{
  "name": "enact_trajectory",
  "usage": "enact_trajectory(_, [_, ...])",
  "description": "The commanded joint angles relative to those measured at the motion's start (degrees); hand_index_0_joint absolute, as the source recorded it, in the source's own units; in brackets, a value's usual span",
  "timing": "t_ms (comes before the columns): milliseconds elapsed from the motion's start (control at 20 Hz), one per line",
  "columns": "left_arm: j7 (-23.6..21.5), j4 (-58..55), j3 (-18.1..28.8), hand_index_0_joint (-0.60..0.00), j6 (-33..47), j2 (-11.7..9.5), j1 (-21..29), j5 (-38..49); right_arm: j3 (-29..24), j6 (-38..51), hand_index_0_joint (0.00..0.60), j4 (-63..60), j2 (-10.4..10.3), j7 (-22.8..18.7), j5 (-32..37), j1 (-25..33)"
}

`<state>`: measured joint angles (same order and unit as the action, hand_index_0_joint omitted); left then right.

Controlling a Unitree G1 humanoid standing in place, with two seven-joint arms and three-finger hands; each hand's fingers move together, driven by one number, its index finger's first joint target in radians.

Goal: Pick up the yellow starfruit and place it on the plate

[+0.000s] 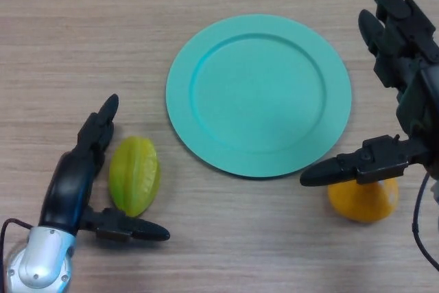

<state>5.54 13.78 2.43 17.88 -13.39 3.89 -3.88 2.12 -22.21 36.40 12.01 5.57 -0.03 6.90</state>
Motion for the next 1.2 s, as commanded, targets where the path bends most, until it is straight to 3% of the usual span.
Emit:
enact_trajectory(50, [-1.1, -1.5, 1.3, 0.000, 10.3, -1.5, 1.2, -0.8, -2.3, 7.9, 0.000, 3.3, 0.8, -0.8, 1.6, 2.1])
enact_trajectory(100, [-1.3, -1.6, 1.2, -0.150, 10.2, -1.6, 1.0, -2.2, -2.3, 8.1, 0.150, 3.3, 0.8, -0.9, 1.6, 2.0])
enact_trajectory(250, [1.3, -5.3, 0.5, -0.501, 3.8, -2.2, -1.8, -8.0, -2.1, 8.0, 0.501, 3.8, 0.6, -1.0, 1.7, 1.4])
enact_trajectory(300, [2.0, -6.4, 0.5, -0.541, 2.1, -2.3, -2.4, -9.6, -2.1, 7.8, 0.452, 4.1, 0.6, -1.0, 1.8, 1.3])
enact_trajectory(350, [2.6, -7.6, 0.6, -0.581, 0.5, -2.5, -3.1, -11.5, -2.0, 7.4, 0.552, 4.6, 0.6, -0.9, 1.9, 1.1])
enact_trajectory(400, [2.5, -8.2, 0.9, -0.600, 0.1, -2.7, -3.4, -12.0, -1.9, 7.3, 0.600, 4.8, 0.7, -0.8, 1.3, 1.2])
enact_trajectory(550, [1.8, -10.0, 1.4, -0.600, 1.1, -2.5, -4.0, -10.7, -1.8, 7.2, 0.600, 5.3, 0.5, -0.9, 1.6, 0.9])
enact_trajectory(600, [0.7, -10.7, 1.6, -0.600, 2.6, -2.5, -4.1, -11.7, -1.7, 6.9, 0.550, 5.5, 0.5, -0.9, 1.7, 0.9])
enact_trajectory(650, [0.7, -10.9, 1.6, -0.600, 2.5, -2.6, -4.1, -11.8, -1.7, 6.8, 0.450, 5.5, 0.5, -0.9, 1.7, 0.9])
enact_trajectory(700, [1.2, -12.3, 1.7, -0.600, 1.8, -2.5, -4.3, -11.6, -1.7, 6.5, 0.300, 5.7, 0.5, -0.9, 1.7, 0.9])
enact_trajectory(750, [1.7, -13.6, 1.8, -0.600, 1.0, -2.5, -4.6, -11.4, -1.7, 6.2, 0.201, 5.9, 0.5, -0.9, 1.7, 0.9])
enact_trajectory(800, [3.4, -18.4, 2.0, -0.600, -2.3, -2.2, -5.0, -10.2, -1.8, 5.7, 0.057, 6.3, 0.5, -1.0, 2.0, 0.8])
enact_trajectory(850, [4.4, -21.2, 2.0, -0.600, -4.1, -2.1, -5.2, -9.5, -1.8, 5.3, 0.000, 6.6, 0.6, -1.1, 2.0, 0.7])
enact_trajectory(950, [9.2, -29.4, 2.0, -0.600, -16.1, -1.0, -4.6, 1.2, -2.0, 4.7, 0.000, 7.1, 0.6, -1.5, 2.1, 0.9])
enact_trajectory(1050, [10.3, -31.7, 1.1, -0.600, -21.5, -1.6, -1.8, 1.5, -2.3, 4.5, 0.000, 7.5, 0.7, -1.4, 2.2, 0.7])
enact_trajectory(1150, [7.3, -24.2, -1.4, -0.600, -7.3, -1.5, 2.9, -6.3, -2.1, 5.5, 0.000, 7.3, 0.7, -1.5, 1.5, 0.6])
enact_trajectory(1200, [1.0, -15.9, -2.5, -0.600, 3.0, -0.9, 7.9, -12.8, -2.4, 5.2, 0.000, 7.8, 0.7, -1.7, 1.8, 0.9])
